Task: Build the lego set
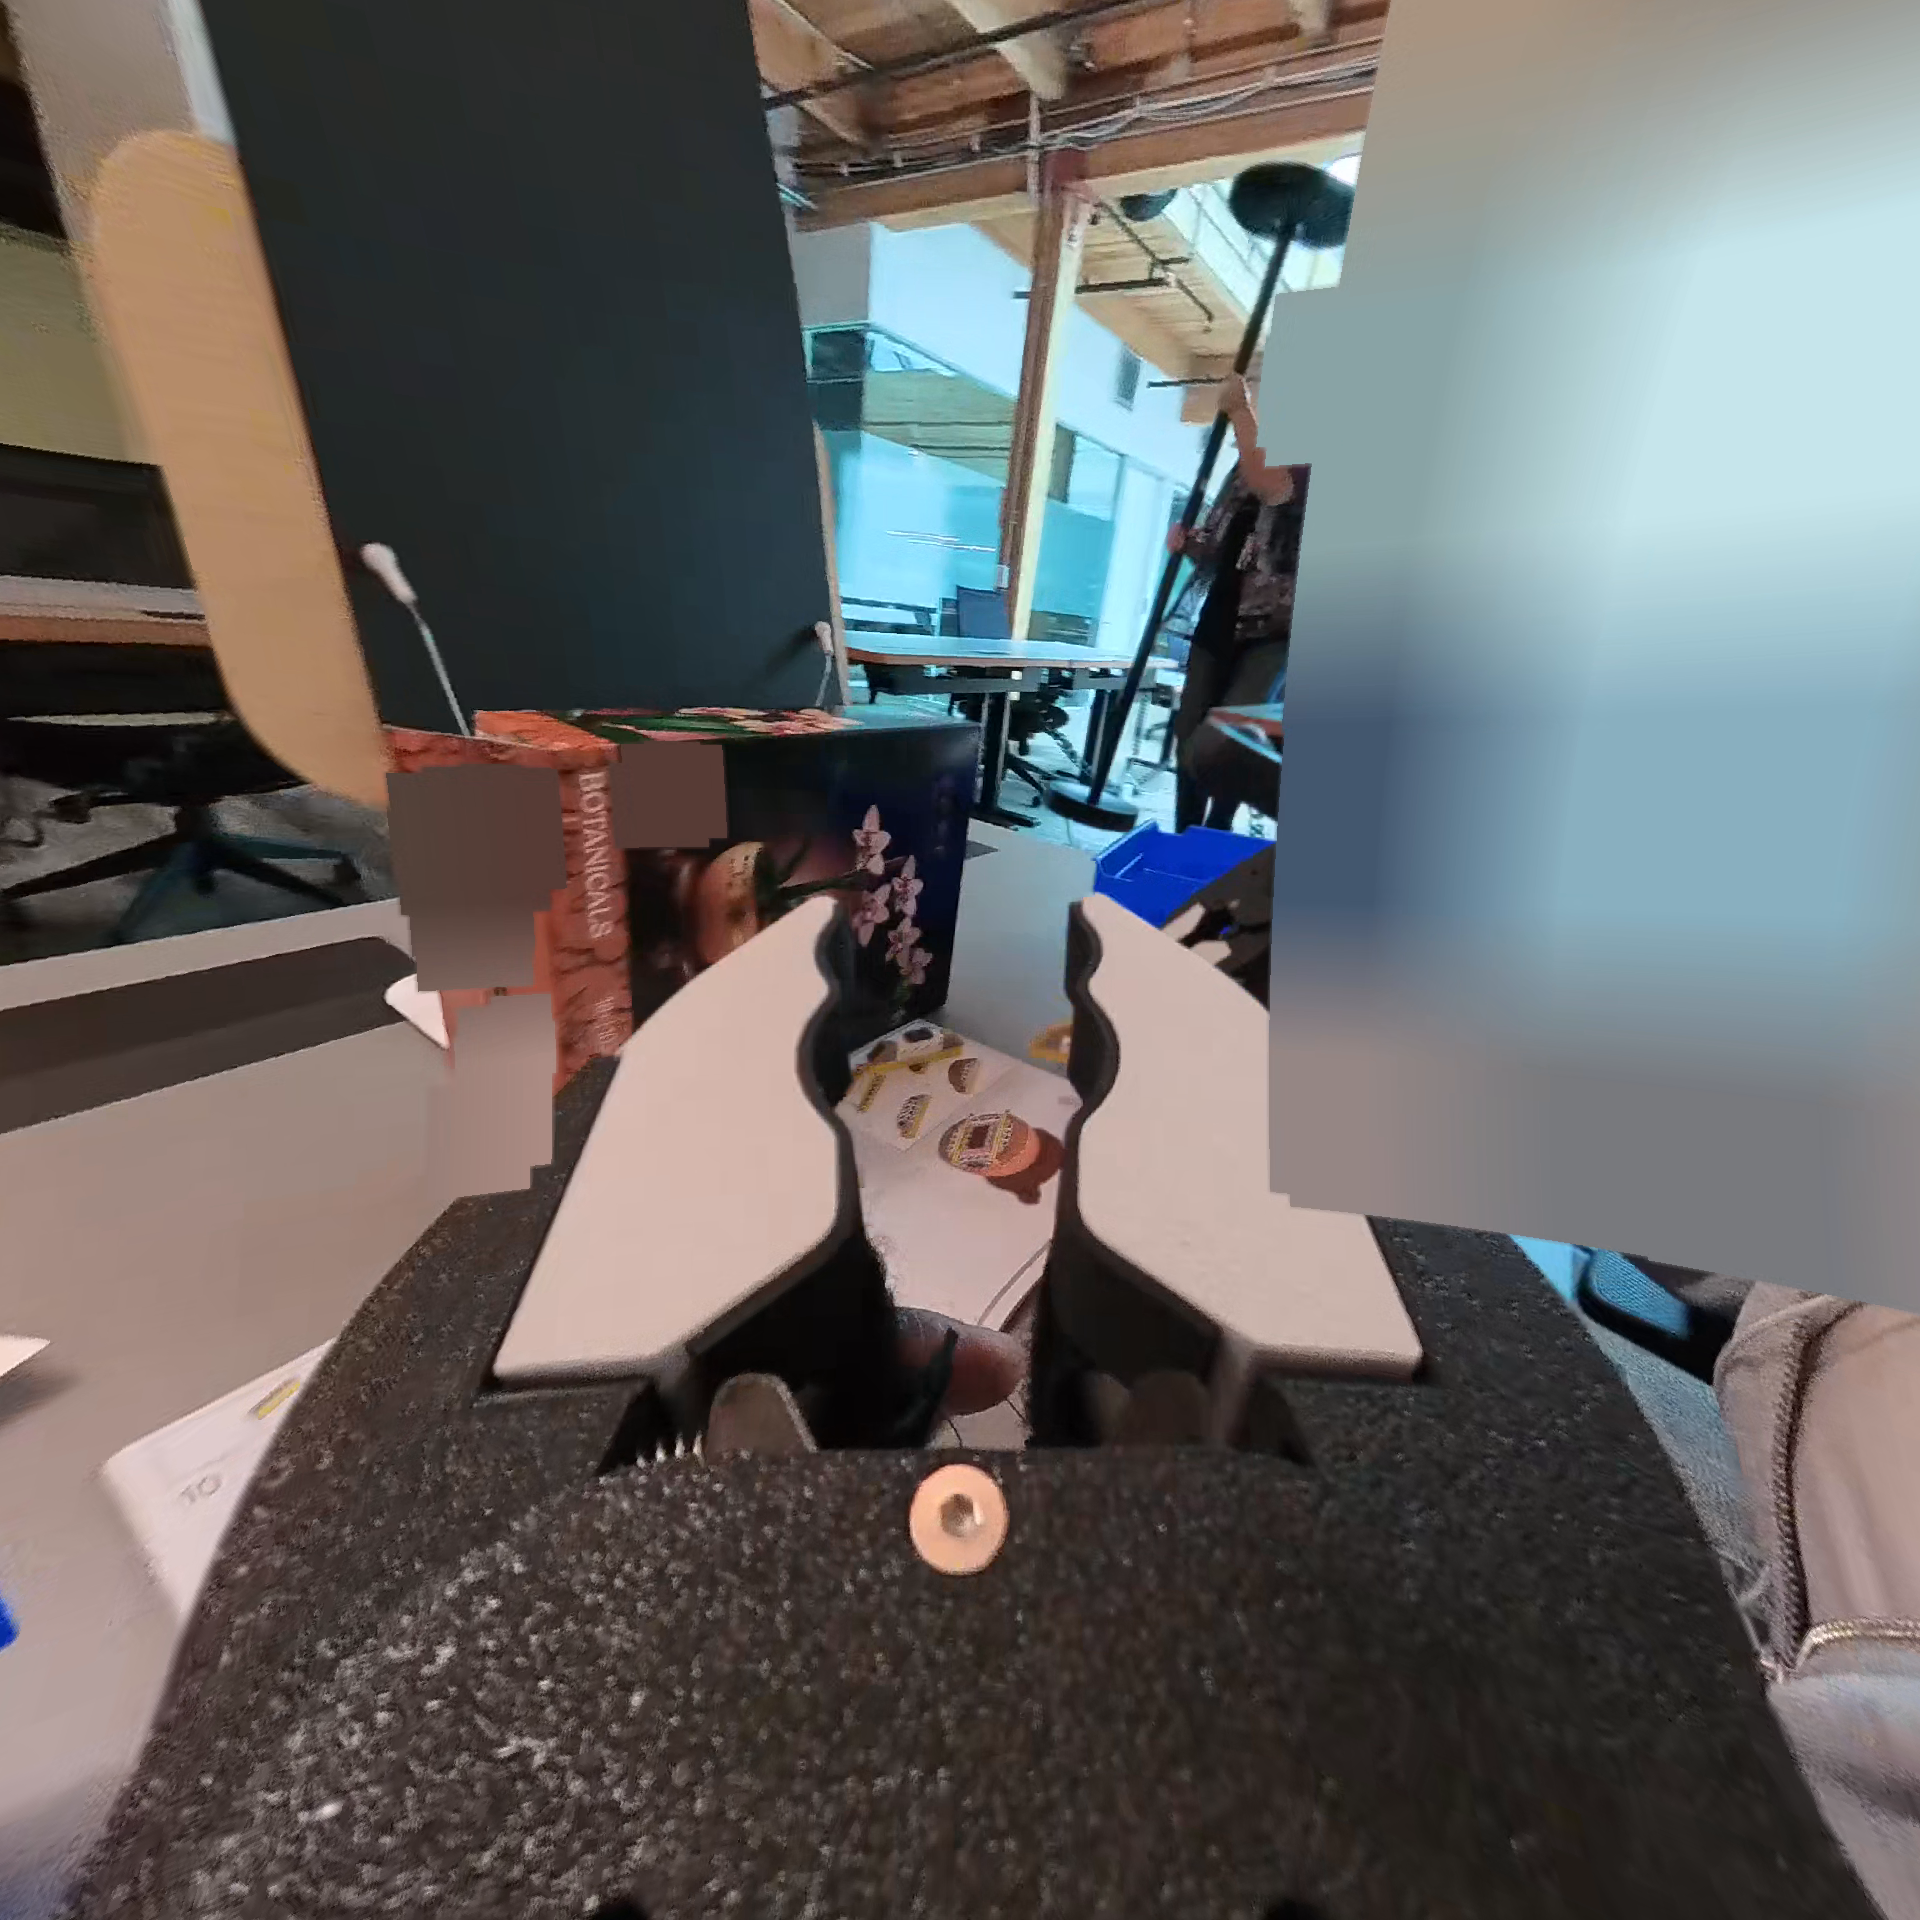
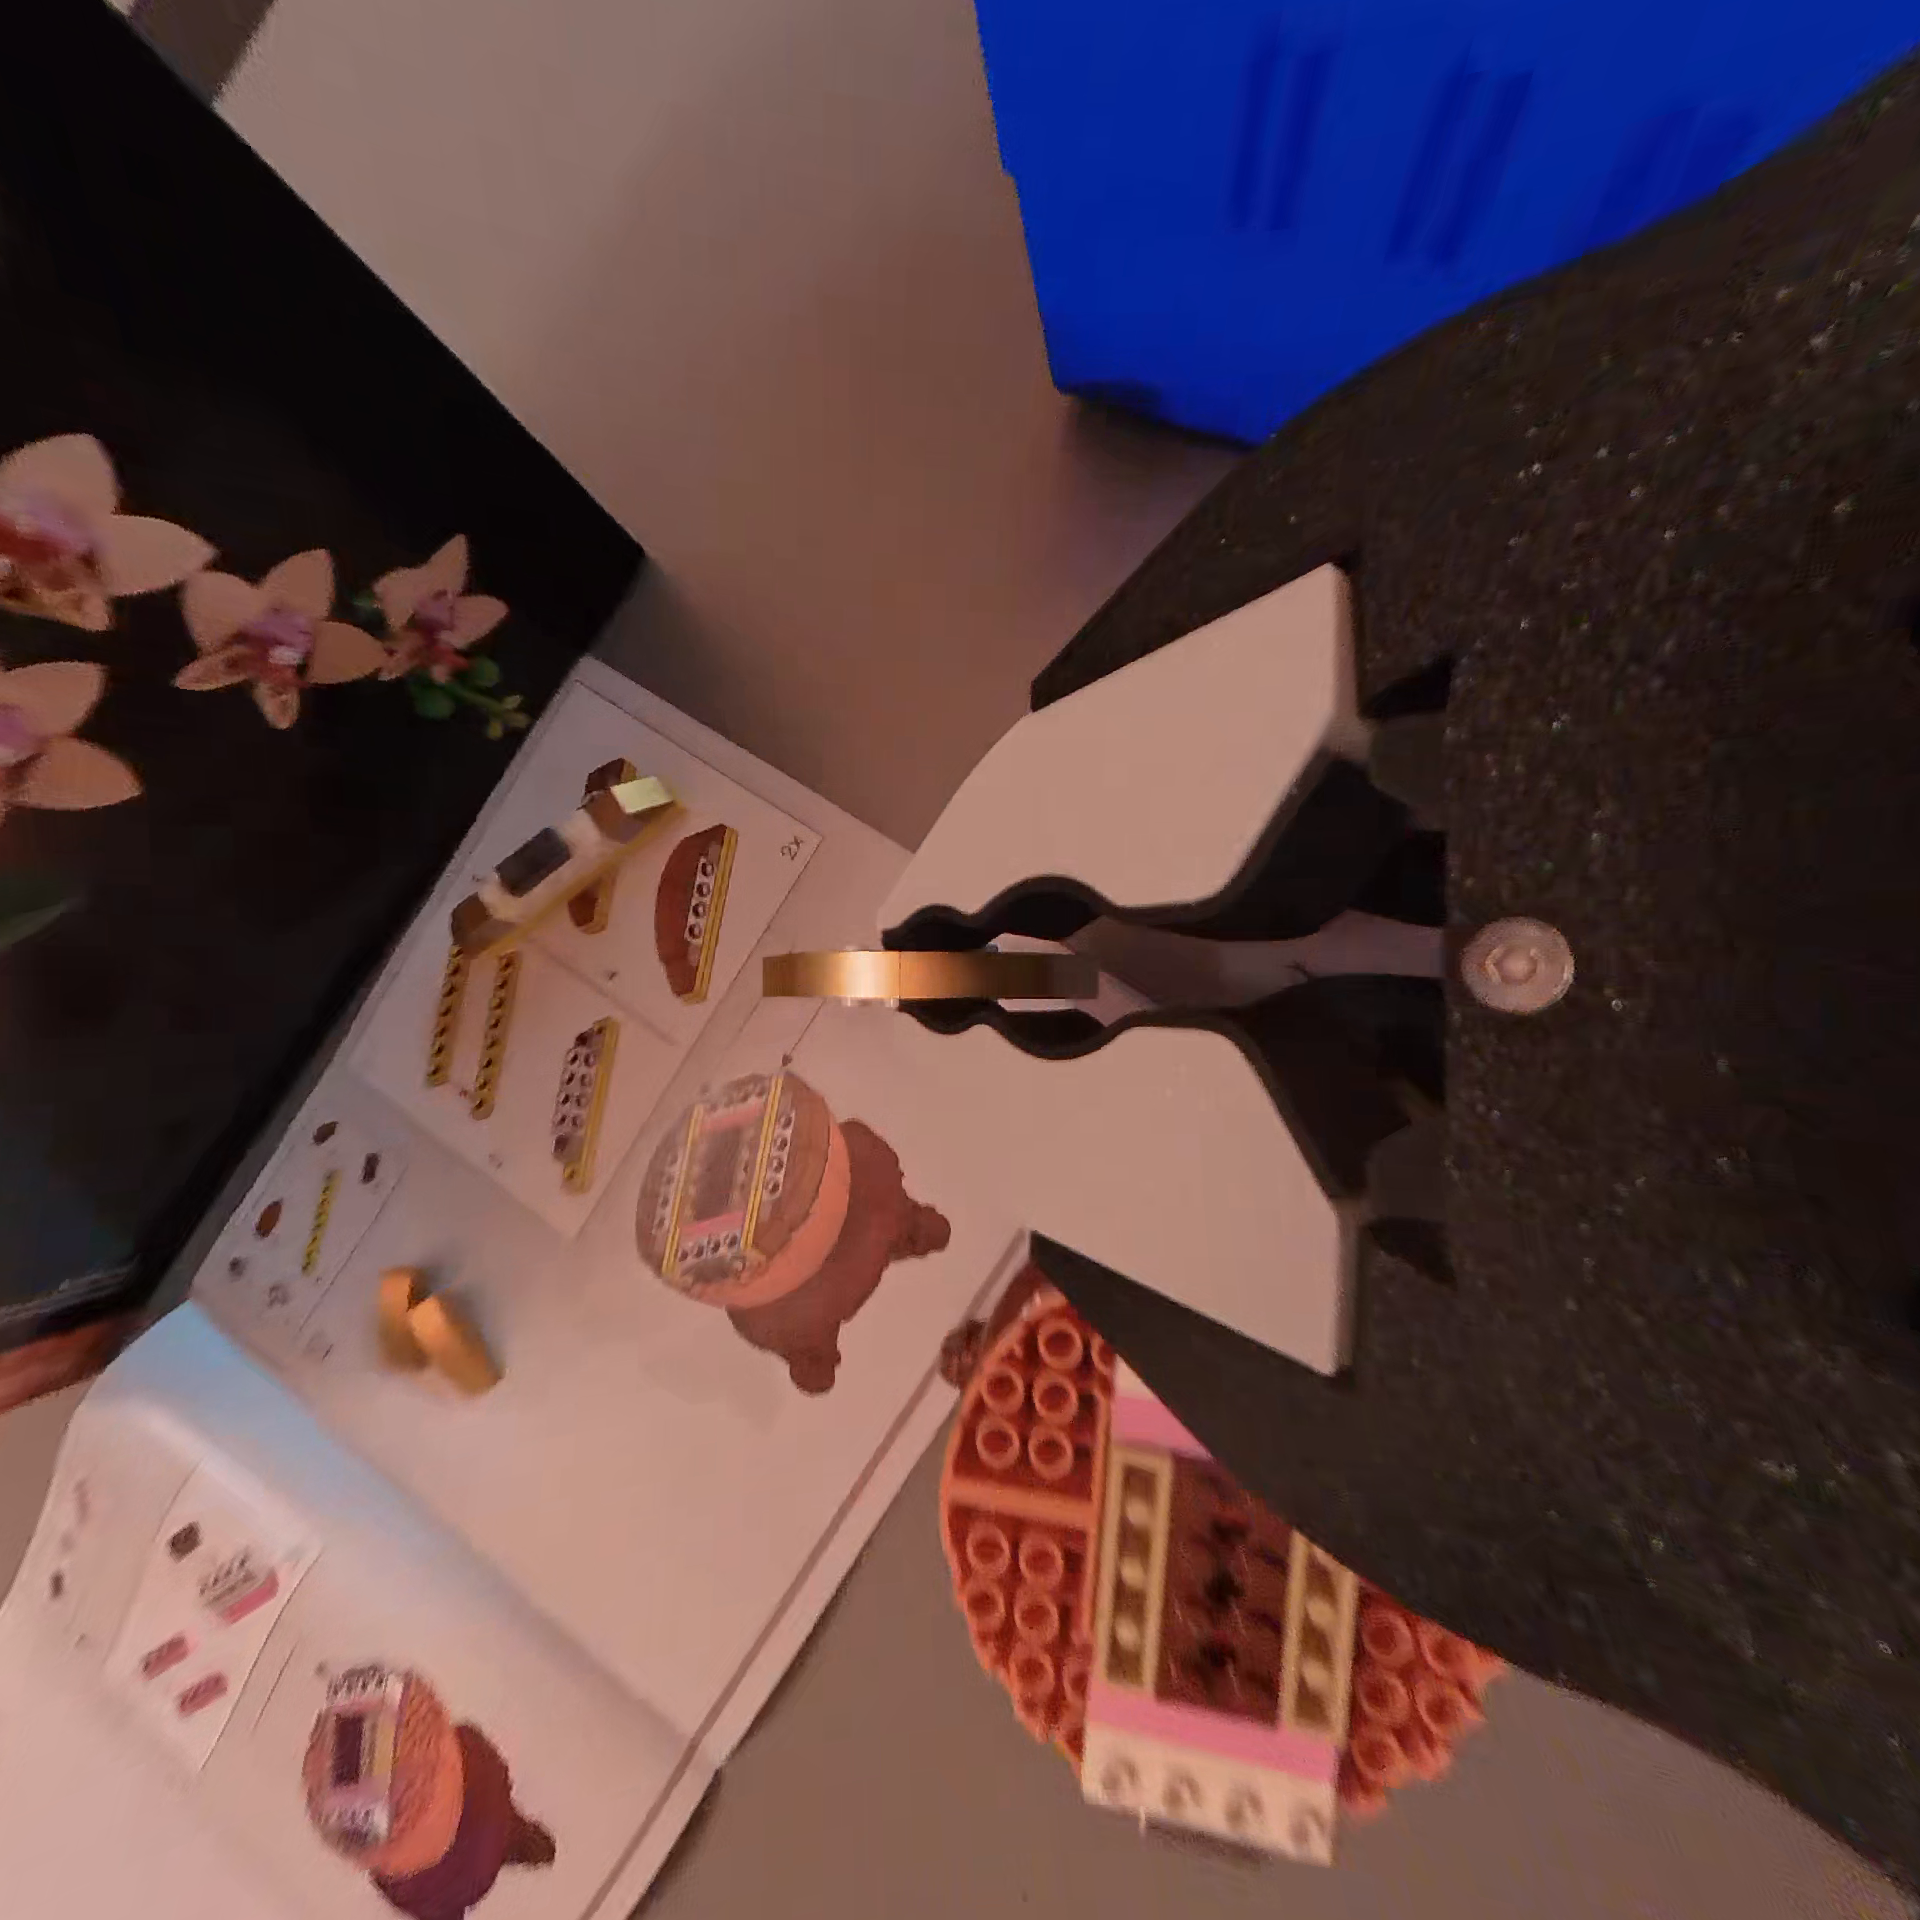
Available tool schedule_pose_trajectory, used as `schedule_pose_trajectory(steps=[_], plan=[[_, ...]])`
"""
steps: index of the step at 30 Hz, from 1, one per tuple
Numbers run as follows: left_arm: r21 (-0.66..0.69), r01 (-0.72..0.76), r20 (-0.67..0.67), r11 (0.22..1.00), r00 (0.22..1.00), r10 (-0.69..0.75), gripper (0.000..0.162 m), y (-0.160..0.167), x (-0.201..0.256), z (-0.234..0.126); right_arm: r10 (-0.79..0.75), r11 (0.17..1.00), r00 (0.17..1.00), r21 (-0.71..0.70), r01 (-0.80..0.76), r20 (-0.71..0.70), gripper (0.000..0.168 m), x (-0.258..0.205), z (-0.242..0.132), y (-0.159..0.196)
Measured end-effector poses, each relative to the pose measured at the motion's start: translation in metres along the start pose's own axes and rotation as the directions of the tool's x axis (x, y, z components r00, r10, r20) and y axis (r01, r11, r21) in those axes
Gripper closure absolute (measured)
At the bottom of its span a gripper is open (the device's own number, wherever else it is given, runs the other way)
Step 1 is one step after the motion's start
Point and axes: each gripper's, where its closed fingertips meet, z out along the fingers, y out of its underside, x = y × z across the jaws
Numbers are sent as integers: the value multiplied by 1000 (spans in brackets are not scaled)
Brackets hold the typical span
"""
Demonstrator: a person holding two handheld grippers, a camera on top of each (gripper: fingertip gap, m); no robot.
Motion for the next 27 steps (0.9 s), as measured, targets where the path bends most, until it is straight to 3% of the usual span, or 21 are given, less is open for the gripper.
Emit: schedule_pose_trajectory(steps=[8,11,17,20,27], plan=[[34,12,34,999,999,-13,125,1,-8,-12,1,999,1000,-38,0,19,160,5,20,16],[18,6,28,1000,1000,-6,125,4,-7,-9,3,998,1000,-60,-2,13,140,5,15,17],[11,-24,23,1000,999,24,126,6,-7,-9,-189,979,982,68,190,-22,138,18,1,-45],[19,-5,8,1000,1000,4,127,6,-5,-9,-308,950,949,-34,310,64,138,24,31,-50],[12,-25,-24,1000,999,25,128,10,3,-15,-398,876,900,-217,431,180,147,32,78,-35]])
